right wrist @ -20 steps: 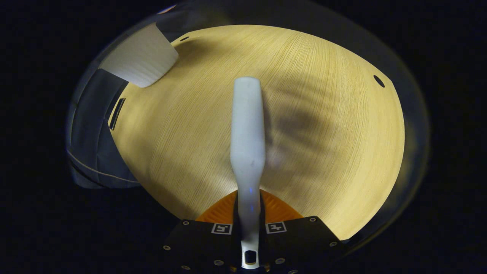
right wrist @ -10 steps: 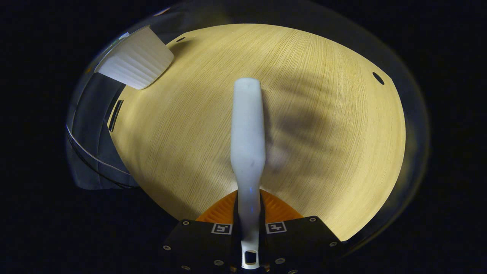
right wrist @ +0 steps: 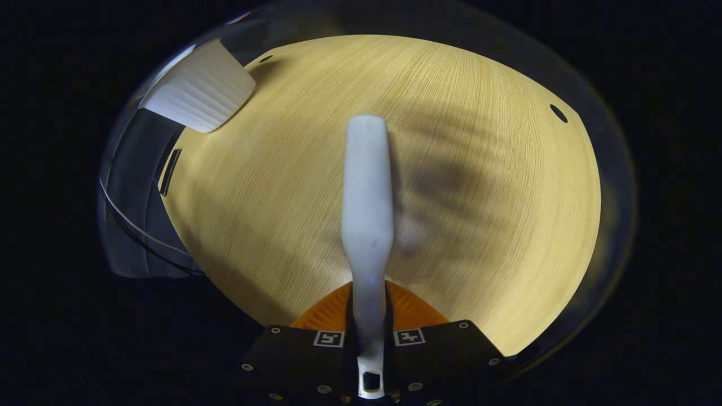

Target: Pick up the small broom and dustpan from the desktop, sweep the trash into the dustpan with the broom, and then empty the trash into the garbage bin.

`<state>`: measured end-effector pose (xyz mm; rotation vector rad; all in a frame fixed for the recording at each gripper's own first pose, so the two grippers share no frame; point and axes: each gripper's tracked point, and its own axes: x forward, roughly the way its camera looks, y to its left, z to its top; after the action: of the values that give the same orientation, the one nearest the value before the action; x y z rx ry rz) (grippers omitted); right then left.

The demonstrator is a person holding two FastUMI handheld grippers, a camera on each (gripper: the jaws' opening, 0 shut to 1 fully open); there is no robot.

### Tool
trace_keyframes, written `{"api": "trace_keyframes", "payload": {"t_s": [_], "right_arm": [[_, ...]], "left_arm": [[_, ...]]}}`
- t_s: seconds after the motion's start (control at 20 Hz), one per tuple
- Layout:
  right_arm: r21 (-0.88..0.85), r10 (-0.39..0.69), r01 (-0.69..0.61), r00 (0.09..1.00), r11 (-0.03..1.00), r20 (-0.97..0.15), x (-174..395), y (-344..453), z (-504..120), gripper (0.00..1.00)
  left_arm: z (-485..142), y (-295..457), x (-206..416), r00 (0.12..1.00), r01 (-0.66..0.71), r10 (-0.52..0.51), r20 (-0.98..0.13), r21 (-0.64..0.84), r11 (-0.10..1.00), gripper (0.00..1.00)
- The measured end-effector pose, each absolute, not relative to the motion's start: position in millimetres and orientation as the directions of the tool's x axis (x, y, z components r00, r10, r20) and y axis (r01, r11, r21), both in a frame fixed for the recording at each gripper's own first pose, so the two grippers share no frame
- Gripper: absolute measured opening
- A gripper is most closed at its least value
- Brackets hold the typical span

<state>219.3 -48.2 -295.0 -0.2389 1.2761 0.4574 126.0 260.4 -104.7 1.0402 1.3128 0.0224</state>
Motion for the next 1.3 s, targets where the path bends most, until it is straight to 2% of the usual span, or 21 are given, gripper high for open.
{"api": "trace_keyframes", "payload": {"t_s": [0.25, 0.6, 0.75, 0.85, 1.0, 1.3], "right_arm": [[0.087, 0.204, -0.446, 0.221, 0.891, -0.954, 217, -47, -295, 0.17], [0.085, 0.201, -0.441, 0.223, 0.894, -0.954, 213, -46, -293, 0.17], [0.085, 0.201, -0.439, 0.225, 0.895, -0.953, 211, -45, -291, 0.17], [0.081, 0.199, -0.436, 0.231, 0.896, -0.952, 209, -45, -287, 0.17], [0.083, 0.203, -0.429, 0.243, 0.899, -0.949, 205, -46, -283, 0.17], [0.096, 0.228, -0.397, 0.301, 0.913, -0.926, 203, -47, -271, 0.17]], "left_arm": [[-114, 259, 131, 0.293, 0.527, 0.536, -0.792, 0.601, 0.601, 0.32], [-126, 244, 124, 0.298, 0.438, 0.419, -0.858, 0.513, 0.738, 0.33], [-127, 233, 124, 0.348, 0.387, 0.325, -0.879, 0.451, 0.804, 0.32], [-122, 215, 134, 0.412, 0.350, 0.256, -0.874, 0.411, 0.842, 0.33], [-125, 163, 153, 0.484, 0.344, 0.105, -0.869, 0.299, 0.890, 0.32], [-146, 67, 151, 0.477, 0.446, -0.156, -0.865, 0.086, 0.891, 0.32]]}}
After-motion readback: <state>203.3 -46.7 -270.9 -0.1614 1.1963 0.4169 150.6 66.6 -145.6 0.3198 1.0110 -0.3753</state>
